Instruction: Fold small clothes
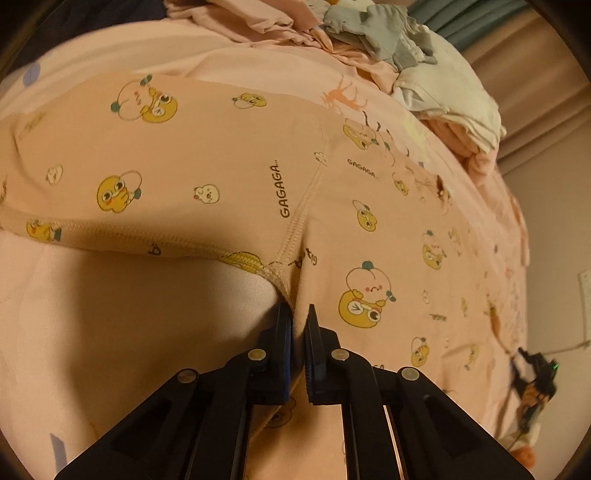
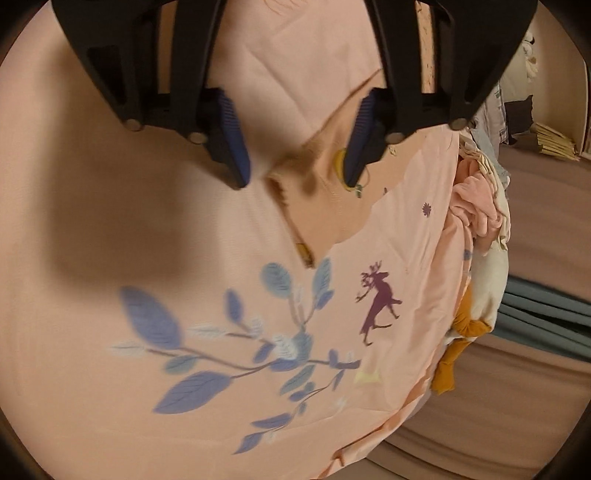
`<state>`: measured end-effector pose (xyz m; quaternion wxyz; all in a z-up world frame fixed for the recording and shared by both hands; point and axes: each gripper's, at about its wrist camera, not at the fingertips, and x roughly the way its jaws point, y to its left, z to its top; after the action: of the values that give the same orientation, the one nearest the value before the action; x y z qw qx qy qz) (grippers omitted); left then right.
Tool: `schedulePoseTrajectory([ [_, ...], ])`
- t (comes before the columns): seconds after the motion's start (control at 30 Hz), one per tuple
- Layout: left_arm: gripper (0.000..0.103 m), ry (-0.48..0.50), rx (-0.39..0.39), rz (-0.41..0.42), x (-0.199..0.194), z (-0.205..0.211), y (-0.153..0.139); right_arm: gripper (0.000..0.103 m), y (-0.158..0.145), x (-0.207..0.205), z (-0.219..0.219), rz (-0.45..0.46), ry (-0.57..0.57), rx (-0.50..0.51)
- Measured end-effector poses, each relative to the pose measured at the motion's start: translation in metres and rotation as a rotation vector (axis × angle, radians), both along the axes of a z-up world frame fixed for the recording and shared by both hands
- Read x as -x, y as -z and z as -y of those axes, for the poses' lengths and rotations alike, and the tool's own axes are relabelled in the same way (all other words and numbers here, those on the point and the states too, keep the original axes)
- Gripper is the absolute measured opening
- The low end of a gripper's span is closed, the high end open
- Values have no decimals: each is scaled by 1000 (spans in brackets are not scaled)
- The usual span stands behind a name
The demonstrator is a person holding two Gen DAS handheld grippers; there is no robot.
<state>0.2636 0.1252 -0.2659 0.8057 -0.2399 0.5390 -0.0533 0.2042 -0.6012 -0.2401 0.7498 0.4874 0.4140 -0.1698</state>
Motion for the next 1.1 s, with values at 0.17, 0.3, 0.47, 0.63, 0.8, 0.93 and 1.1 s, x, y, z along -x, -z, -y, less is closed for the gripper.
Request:
schedulePoseTrajectory([
  [0.17,8,20,-81,2,-3,10,-4,8,0,-16,-16,-24,-14,69],
  [0.3,8,21,-68,1,-3,7,-2,8,-28,-32,-33,46,-95,101],
  [0.47,8,28,-98,13,-3,12,-3,8,-89,-75,-99,149,-290,189],
  [0.63,8,30,-80,20,-2,11,-2,8,-129,-132,-229,255,-567,208],
  [0.8,8,32,-84,32,-1,11,-2,8,-133,-165,-385,321,-844,179],
  [0.93,8,26,-67,36,-1,9,-2,7,-112,-180,-490,315,-1017,169],
  [1.1,8,71,-145,53,5,11,-14,13,-66,-184,-564,184,-1150,223],
])
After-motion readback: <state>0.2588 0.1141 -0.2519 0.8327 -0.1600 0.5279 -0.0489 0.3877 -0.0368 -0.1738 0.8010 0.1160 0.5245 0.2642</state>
